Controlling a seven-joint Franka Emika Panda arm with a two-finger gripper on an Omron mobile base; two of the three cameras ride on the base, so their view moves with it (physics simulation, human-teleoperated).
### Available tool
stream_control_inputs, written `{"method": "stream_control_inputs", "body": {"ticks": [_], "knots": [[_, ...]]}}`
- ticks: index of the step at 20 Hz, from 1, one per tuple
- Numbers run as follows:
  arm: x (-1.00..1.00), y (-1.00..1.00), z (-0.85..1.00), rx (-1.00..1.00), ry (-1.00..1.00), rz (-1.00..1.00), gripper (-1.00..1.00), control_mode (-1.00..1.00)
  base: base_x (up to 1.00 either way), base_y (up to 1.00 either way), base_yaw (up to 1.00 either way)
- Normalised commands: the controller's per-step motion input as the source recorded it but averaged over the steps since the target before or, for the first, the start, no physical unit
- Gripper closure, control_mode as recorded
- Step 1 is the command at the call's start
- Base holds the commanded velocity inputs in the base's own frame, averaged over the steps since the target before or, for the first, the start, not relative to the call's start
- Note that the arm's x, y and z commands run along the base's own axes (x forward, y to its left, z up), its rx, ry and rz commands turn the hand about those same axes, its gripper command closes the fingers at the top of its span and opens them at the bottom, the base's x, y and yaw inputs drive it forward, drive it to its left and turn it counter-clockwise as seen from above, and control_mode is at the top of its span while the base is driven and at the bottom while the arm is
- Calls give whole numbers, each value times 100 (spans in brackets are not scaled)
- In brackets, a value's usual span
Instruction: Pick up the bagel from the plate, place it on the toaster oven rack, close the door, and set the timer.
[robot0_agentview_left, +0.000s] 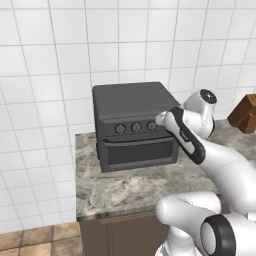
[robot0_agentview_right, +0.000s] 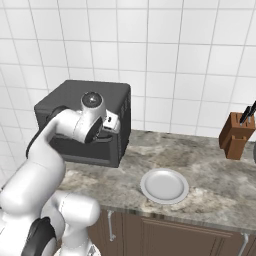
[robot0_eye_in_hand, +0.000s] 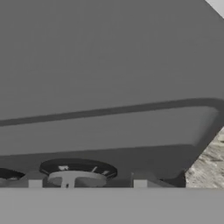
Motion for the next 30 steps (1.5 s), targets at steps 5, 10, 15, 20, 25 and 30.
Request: {"method": "stream_control_inputs", "body": {"ticks": [5,10,15,20,25,30], "knots": [[10,-100,16,14,-9,0,100,-100,0,0,0],[14,-100,20,23,0,0,100,-100,0,0,0],[4,-100,15,41,2,5,100,-100,0,0,0],[0,-100,7,44,3,8,100,-100,0,0,0],[0,-100,0,33,2,5,100,-100,0,0,0],[-2,-57,24,16,1,0,100,-100,0,0,0]]}}
